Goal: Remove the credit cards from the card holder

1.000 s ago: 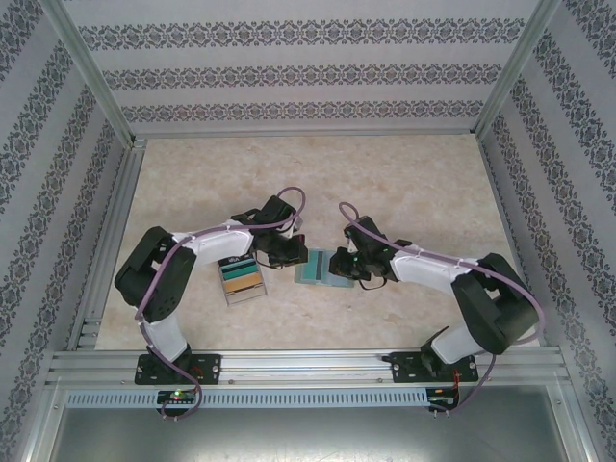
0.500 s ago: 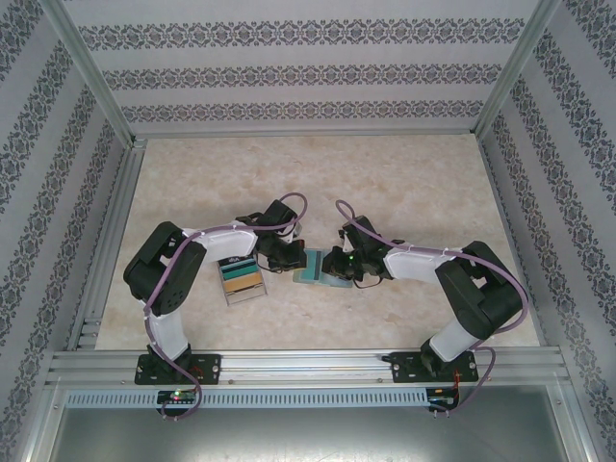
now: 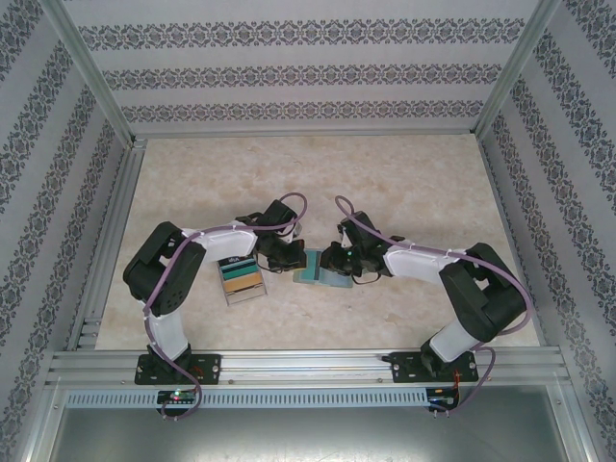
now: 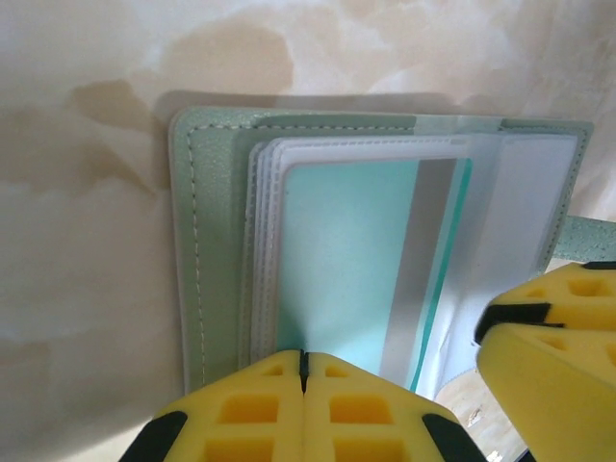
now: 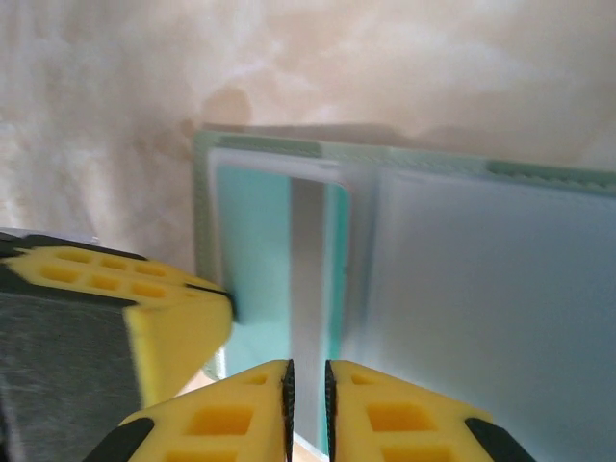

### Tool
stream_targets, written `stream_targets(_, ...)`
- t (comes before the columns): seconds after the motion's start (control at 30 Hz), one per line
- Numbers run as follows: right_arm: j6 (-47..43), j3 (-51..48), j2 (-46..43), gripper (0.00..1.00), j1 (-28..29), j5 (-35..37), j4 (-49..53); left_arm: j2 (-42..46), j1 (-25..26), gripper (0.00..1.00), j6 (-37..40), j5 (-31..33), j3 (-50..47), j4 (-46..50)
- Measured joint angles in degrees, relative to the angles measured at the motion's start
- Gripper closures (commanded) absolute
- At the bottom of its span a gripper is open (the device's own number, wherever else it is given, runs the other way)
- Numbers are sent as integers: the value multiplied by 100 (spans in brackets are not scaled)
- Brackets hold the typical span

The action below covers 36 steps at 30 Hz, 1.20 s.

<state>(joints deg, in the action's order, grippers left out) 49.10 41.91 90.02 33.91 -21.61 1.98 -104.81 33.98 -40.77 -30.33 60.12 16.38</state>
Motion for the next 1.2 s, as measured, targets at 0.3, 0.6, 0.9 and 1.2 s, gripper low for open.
stream_targets(0.3, -15, 107, 205, 81, 37, 9, -2, 138, -186, 94, 4, 52, -2, 87)
stream_targets(0.6, -13, 105, 367, 82, 37, 7, -4, -90, -179, 93, 2, -140, -66, 72)
stream_targets(0.9, 4, 81, 428, 91, 31, 2, -17, -103, -179, 93, 2, -205, -66, 42)
stream_targets(1.2, 31, 7, 404, 100, -28, -39, -81, -107, -179, 100, 0, -199, -63, 50)
